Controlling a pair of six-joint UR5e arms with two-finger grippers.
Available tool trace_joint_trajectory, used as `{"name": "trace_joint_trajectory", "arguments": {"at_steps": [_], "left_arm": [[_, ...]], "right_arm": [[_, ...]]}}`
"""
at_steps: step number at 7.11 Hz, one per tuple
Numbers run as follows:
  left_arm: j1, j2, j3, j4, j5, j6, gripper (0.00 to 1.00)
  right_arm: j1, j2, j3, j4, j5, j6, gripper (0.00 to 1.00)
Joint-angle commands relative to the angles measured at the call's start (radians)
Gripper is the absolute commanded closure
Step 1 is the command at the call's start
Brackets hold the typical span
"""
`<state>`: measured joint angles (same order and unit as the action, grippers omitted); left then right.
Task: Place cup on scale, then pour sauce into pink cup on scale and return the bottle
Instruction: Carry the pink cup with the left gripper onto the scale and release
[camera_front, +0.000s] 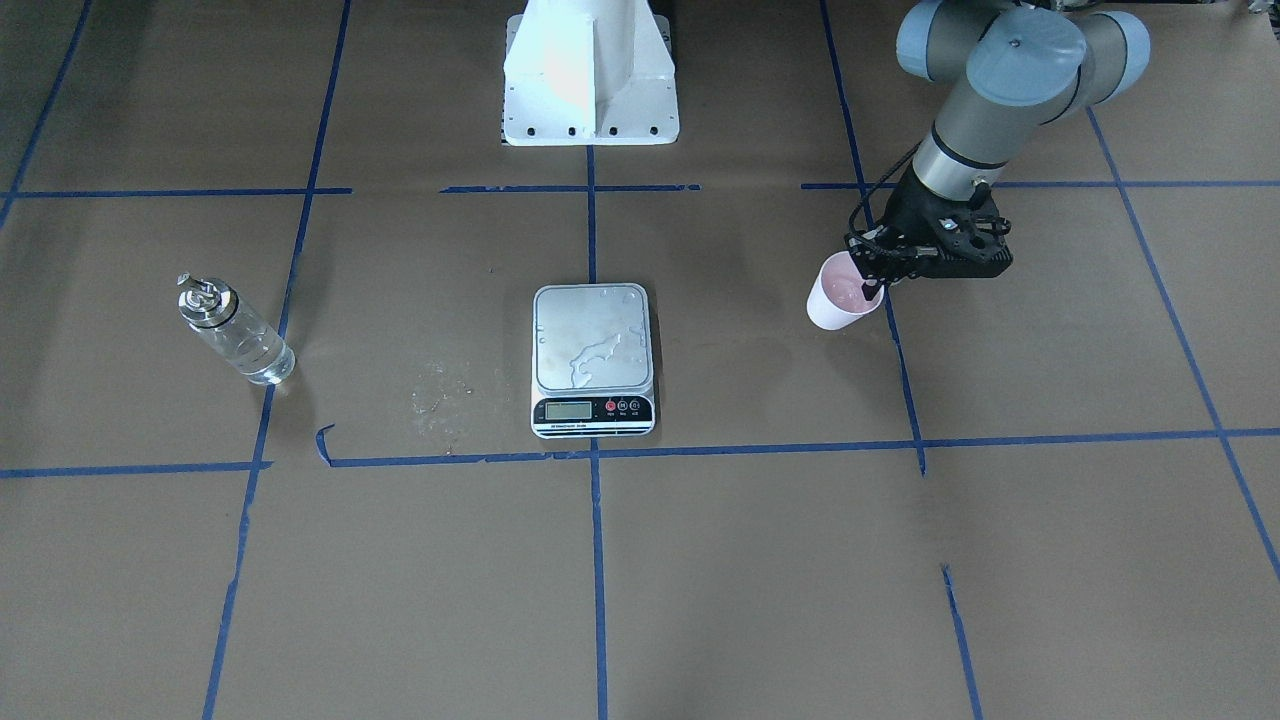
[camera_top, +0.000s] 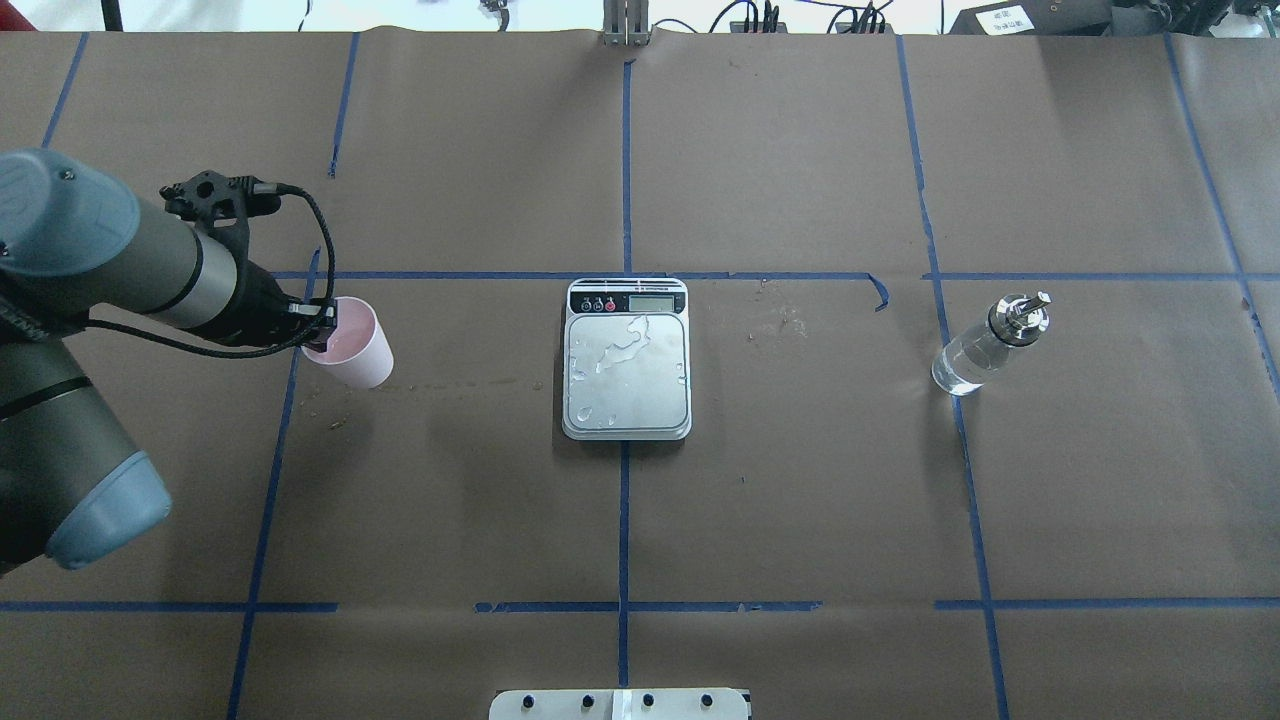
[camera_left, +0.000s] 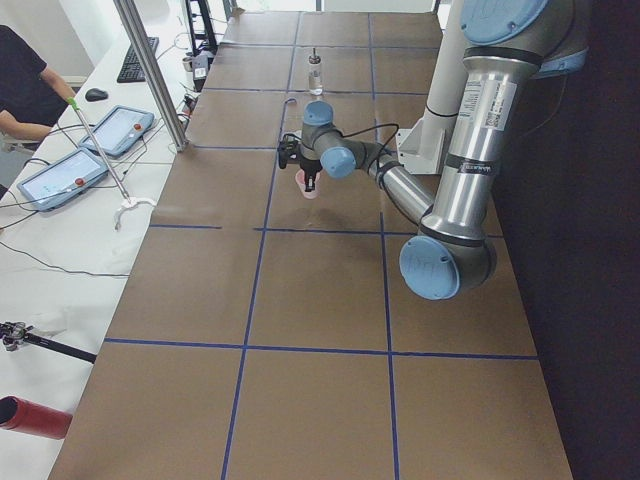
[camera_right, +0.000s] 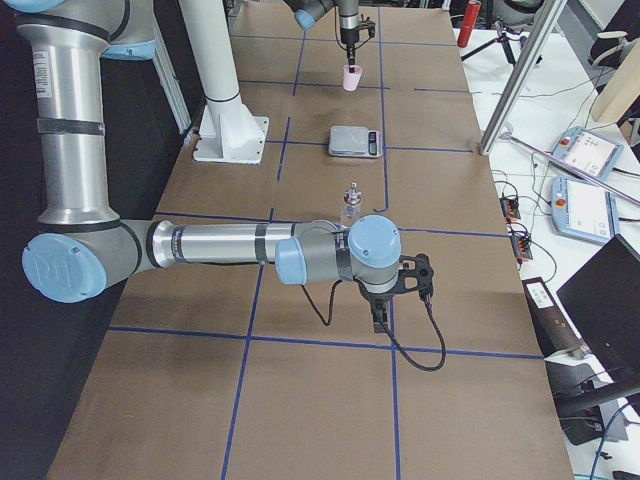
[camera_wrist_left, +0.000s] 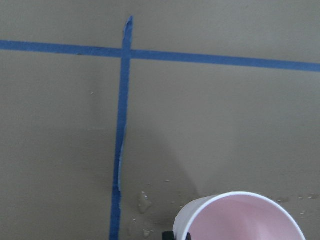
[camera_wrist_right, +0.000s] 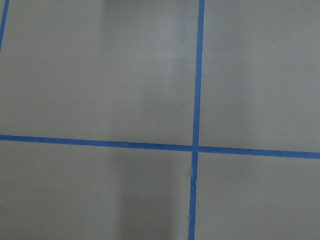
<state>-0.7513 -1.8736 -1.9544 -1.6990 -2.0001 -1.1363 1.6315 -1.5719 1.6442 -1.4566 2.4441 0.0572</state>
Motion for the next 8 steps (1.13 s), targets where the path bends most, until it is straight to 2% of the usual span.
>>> {"name": "trace_joint_trajectory", "arguments": {"at_steps": [1, 3, 4, 6, 7, 8], "left_arm": [[0.006, -0.218, 0.014, 0.18, -0.005, -0.134, 1.0], [0.096, -0.416, 0.186, 0.167, 0.006, -0.312, 1.0], [0.108, -0.467, 0.237, 0.15, 0.006, -0.353, 1.0], [0.193, -0.467, 0.27, 0.106, 0.101, -0.388, 1.0], [0.196, -0.472, 0.322, 0.055, 0.103, -0.388, 1.0], [0.196, -0.473, 0.328, 0.047, 0.103, -0.385, 1.0]], "right_arm": [[-0.005, -0.001, -0.001, -0.001, -0.019, 0.0, 0.0], [-0.012, 0.003, -0.001, 0.001, -0.017, 0.003, 0.0], [-0.015, 0.004, 0.0, -0.001, -0.019, 0.003, 0.0], [-0.025, 0.016, 0.0, -0.001, -0.02, 0.003, 0.0], [-0.025, 0.016, 0.002, -0.001, -0.019, 0.003, 0.0], [-0.025, 0.016, 0.0, -0.001, -0.014, 0.004, 0.0]]}}
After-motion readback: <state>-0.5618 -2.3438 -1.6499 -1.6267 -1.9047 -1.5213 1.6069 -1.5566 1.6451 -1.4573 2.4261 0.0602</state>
